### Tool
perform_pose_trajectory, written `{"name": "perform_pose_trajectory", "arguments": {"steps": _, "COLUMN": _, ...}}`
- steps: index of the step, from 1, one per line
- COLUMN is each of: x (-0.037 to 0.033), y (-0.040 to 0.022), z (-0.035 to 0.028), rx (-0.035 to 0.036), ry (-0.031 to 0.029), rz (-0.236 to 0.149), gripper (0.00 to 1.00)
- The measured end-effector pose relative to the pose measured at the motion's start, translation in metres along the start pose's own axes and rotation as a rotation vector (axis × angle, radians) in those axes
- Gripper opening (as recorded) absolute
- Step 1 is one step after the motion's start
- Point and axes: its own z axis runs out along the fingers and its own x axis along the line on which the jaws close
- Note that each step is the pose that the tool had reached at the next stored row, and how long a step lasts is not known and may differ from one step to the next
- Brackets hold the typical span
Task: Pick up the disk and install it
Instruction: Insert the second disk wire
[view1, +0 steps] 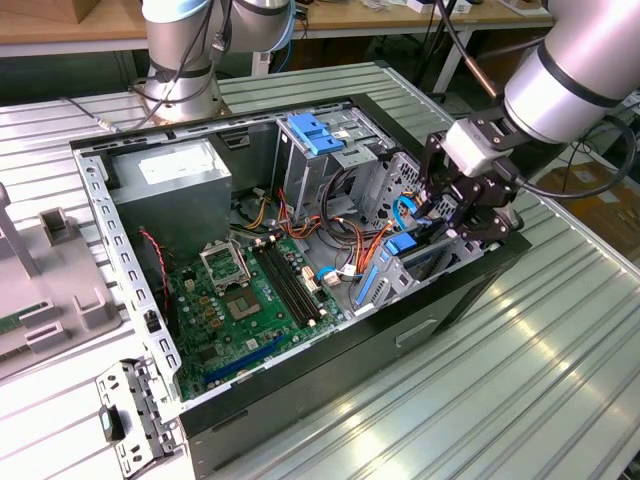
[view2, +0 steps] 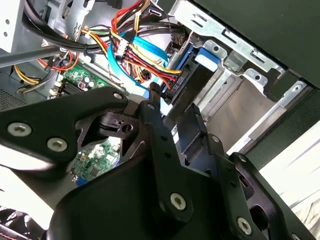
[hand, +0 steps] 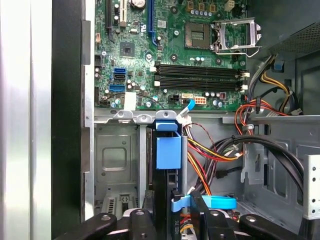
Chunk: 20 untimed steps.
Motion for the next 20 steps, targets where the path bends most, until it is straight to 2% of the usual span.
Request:
{"name": "perform_pose_trajectory", "arguments": {"steps": 2, "x": -0.0005, "y": 0.0000, "z": -0.0027, "rx": 0.0000, "ry": 0.0000, "rz": 0.000, "gripper": 0.42}}
{"name": "perform_pose_trajectory", "arguments": {"steps": 5, "x": -0.0019, "y": -0.0001, "z": -0.0025, "rx": 0.0000, "ry": -0.0006, "rz": 0.000, "gripper": 0.40}}
{"name": "perform_pose_trajectory", "arguments": {"steps": 10, "x": -0.0014, "y": -0.0028, "z": -0.0027, "rx": -0.0016, "ry": -0.0004, "rz": 0.000, "gripper": 0.11}}
{"name": "perform_pose_trajectory", "arguments": {"steps": 14, "x": 0.0002, "y": -0.0053, "z": -0.0020, "rx": -0.0055, "ry": -0.0008, "rz": 0.001, "gripper": 0.11}}
{"name": "perform_pose_trajectory", "arguments": {"steps": 20, "x": 0.0008, "y": -0.0055, "z": 0.0008, "rx": -0.0059, "ry": -0.0004, "rz": 0.001, "gripper": 0.11}}
